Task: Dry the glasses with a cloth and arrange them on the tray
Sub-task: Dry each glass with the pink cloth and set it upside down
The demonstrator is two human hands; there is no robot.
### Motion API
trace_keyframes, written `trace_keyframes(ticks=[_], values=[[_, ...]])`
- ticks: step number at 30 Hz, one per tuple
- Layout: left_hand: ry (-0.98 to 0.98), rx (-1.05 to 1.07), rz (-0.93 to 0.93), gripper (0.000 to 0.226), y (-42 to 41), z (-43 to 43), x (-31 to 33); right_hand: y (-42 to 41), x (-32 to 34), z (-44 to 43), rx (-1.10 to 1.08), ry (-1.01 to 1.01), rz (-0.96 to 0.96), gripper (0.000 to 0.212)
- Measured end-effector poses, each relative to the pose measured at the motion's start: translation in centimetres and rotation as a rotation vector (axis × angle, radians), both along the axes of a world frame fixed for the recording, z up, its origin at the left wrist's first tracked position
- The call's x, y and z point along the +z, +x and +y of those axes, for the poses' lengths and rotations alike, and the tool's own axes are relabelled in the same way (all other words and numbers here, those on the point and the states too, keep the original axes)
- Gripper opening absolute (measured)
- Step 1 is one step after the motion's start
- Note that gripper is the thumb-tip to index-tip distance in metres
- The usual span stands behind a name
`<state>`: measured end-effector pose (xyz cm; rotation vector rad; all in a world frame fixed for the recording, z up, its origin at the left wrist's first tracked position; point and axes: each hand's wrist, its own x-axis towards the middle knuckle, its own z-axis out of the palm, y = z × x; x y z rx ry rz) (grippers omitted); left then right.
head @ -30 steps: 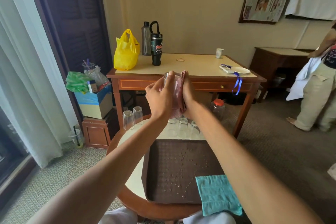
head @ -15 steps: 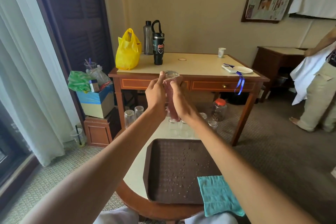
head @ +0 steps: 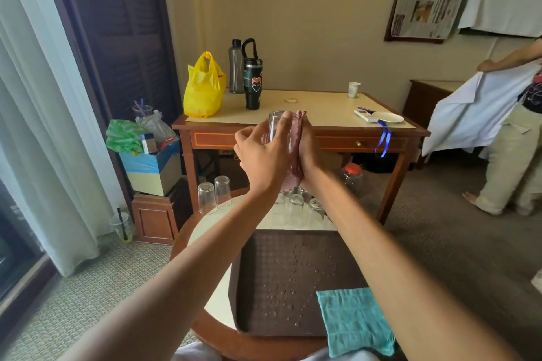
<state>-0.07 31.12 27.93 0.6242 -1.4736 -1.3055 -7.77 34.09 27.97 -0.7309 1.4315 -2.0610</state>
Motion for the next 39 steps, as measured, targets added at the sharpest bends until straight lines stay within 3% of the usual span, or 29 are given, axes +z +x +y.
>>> trace_keyframes(ticks=[3,7,11,13,16,20,24,28,30,32,34,37,39], values=[[0.109,-0.040,-0.019,0.060,-0.7,-1.4,0.4,0.7,-1.1,0.2,0.000,0.109,0.099,0.074],[0.263,-0.159,-0.028,0.042,-0.1,-3.2,0.4,2.6,-2.6,1.0,0.011,0.259,0.340,0.084],[0.361,-0.191,0.011,0.028,0.6,-3.7,-0.8,3.7,-3.0,0.7,-0.195,0.205,0.529,0.035],[0.421,-0.238,-0.003,0.022,0.9,-3.2,-1.0,3.1,-3.3,-0.1,-0.260,0.211,0.538,0.035],[0.463,-0.319,0.008,0.028,1.0,-1.8,-1.5,2.3,-2.5,-0.7,-0.288,0.167,0.425,0.056],[0.266,-0.261,0.026,0.028,0.3,-0.3,-2.0,0.8,0.2,-0.1,-0.217,0.147,0.248,0.049],[0.032,-0.082,-0.037,0.072,-0.1,0.0,-2.3,-0.6,-0.3,0.2,-0.140,0.120,-0.156,0.057],[0.010,-0.034,-0.055,0.065,-0.3,-0.1,-1.1,1.3,-0.8,0.1,-0.073,0.094,-0.216,0.058],[0.099,-0.052,-0.019,0.066,-0.6,-1.0,-0.7,2.6,-1.4,1.0,-0.074,0.178,-0.075,0.061],[0.207,-0.128,0.004,0.053,-0.6,-2.0,-0.4,3.8,-2.2,2.1,-0.092,0.225,0.186,0.066],[0.312,-0.184,0.030,0.039,-0.4,-2.9,-0.7,4.4,-2.8,2.6,-0.108,0.220,0.346,0.056],[0.465,-0.282,0.047,0.033,-0.2,-2.7,-1.4,3.4,-2.8,1.4,-0.232,0.198,0.416,0.033],[0.518,-0.332,0.042,0.037,-0.3,-2.4,-1.7,2.6,-2.4,0.5,-0.271,0.172,0.345,0.040]])
